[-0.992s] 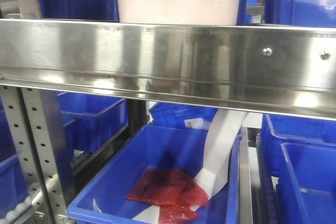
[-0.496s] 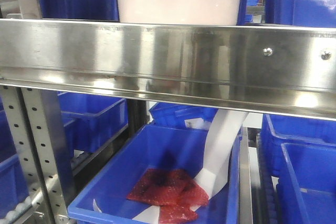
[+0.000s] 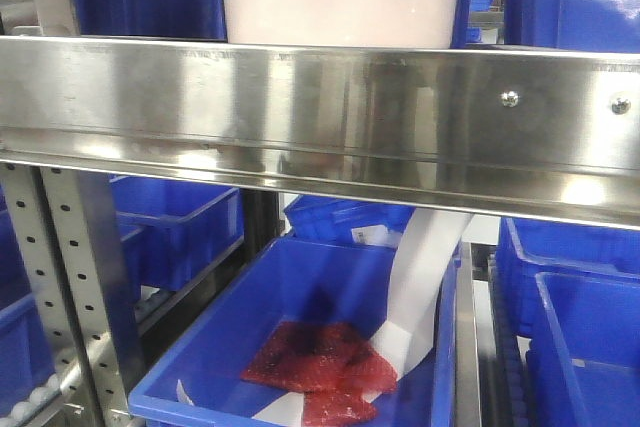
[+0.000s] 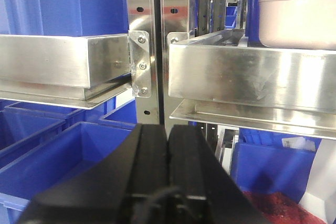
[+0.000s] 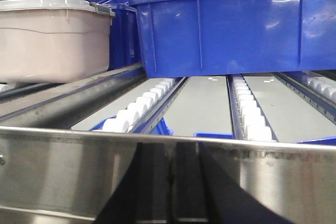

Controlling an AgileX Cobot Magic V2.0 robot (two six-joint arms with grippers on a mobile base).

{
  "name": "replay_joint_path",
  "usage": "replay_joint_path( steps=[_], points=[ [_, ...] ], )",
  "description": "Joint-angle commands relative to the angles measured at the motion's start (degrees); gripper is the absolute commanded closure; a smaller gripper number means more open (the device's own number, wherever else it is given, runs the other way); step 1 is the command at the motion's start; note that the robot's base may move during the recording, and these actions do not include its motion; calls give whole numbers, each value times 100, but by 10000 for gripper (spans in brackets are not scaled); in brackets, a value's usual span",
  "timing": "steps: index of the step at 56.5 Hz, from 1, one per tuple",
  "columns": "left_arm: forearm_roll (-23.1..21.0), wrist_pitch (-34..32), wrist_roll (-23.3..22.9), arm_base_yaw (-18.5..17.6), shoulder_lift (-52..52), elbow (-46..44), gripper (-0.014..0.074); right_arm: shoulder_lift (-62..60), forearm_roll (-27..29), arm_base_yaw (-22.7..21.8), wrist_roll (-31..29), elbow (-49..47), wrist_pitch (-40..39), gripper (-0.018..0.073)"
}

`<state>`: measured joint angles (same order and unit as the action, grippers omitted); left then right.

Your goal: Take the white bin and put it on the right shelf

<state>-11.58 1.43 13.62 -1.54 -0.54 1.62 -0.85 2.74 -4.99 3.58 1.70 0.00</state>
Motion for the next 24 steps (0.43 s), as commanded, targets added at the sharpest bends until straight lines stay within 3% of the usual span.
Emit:
replay_joint_path(
  steps=[1, 24],
  points=[
    [-46, -511, -35, 3, 54, 86, 715, -85, -7, -29, -52, -89, -510, 486],
    [-46, -511, -35, 3, 54, 86, 716, -85, -7, -29, -52, -89, -510, 486]
  ],
)
